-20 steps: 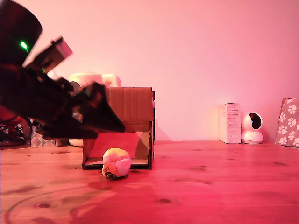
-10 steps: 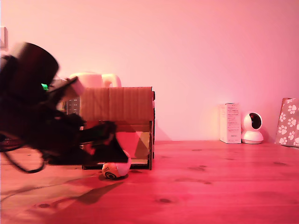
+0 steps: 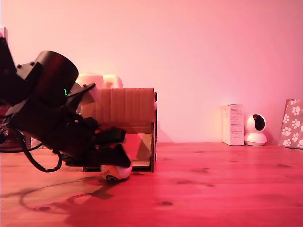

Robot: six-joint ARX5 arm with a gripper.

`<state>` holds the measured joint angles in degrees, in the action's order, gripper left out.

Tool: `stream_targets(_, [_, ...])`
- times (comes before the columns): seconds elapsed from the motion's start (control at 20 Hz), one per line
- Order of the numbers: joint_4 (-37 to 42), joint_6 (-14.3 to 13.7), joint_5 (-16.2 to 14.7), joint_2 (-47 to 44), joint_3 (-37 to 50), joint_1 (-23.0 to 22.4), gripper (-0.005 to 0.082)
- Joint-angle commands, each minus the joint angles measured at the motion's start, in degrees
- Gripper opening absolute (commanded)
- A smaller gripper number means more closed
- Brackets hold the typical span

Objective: Drop the footbag into the cardboard dice tower

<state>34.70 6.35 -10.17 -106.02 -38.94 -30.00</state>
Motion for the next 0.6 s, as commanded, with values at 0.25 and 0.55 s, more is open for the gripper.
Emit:
stream_targets(0.25, [-7.8, -0.3, -3.2, 3.2, -2.5, 0.0, 0.0069])
stream_targets(0.55, [-22.4, -0.3, -6.1, 16.6, -2.5, 0.0, 0.0069])
